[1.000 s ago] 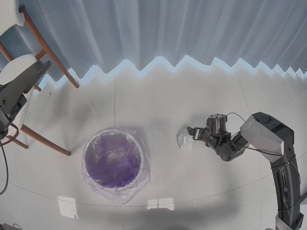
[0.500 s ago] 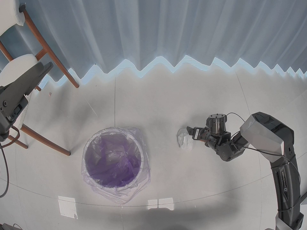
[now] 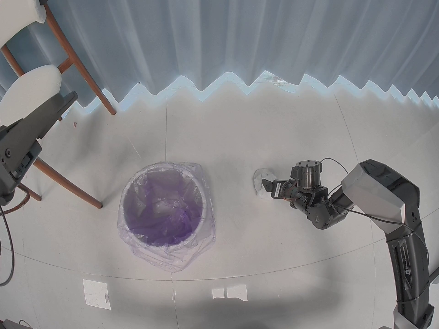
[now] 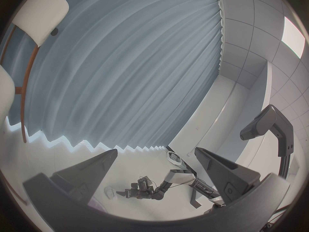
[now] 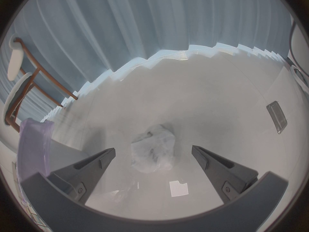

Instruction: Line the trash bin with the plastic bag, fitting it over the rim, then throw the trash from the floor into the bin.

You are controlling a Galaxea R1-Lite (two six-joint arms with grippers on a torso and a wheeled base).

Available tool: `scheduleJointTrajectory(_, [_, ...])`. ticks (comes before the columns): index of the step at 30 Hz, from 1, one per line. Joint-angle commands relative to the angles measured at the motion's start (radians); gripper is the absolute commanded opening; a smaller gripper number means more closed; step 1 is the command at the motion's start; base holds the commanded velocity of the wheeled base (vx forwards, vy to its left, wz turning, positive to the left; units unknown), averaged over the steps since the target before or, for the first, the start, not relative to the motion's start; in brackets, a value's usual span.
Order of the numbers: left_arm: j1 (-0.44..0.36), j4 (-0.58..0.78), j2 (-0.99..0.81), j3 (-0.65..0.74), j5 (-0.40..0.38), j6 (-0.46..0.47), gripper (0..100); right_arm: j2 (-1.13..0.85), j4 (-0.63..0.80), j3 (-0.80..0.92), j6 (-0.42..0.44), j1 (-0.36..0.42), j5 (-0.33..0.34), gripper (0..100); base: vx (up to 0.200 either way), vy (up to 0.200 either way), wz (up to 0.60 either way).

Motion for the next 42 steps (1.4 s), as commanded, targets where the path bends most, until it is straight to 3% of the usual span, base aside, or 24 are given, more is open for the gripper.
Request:
scheduleJointTrajectory(1, [-0.002,-0.002,0.0,0.015,-0.004,0.007,100,0.018,0.011,-0.045,-0.02,0.012,0.005,100,0.0,0.0,0.0])
scheduleJointTrajectory(18, [-0.001,-0.002,0.005,0.035,-0.01,0.039,100,0.234,0.121,-0.387,-0.114,0.014,0.005,100,0.0,0.0,0.0])
scheduleJointTrajectory(25, [-0.002,-0.002,0.011,0.037,-0.01,0.041,100,0.343,0.209,-0.583,-0.115,0.005,-0.009,100,0.0,0.0,0.0])
scheduleJointTrajectory(26, [-0.002,-0.002,0.011,0.037,-0.01,0.041,100,0.351,0.213,-0.583,-0.115,0.003,-0.009,0,0.0,0.0,0.0])
scheduleJointTrajectory(37, [-0.001,-0.004,0.011,0.037,-0.01,0.041,100,0.322,0.186,-0.583,-0.088,-0.004,-0.021,0,0.0,0.0,0.0])
scheduleJointTrajectory(42, [-0.001,-0.004,0.005,0.035,-0.01,0.039,100,0.096,0.08,-0.424,0.023,-0.011,-0.035,0,0.0,0.0,0.0])
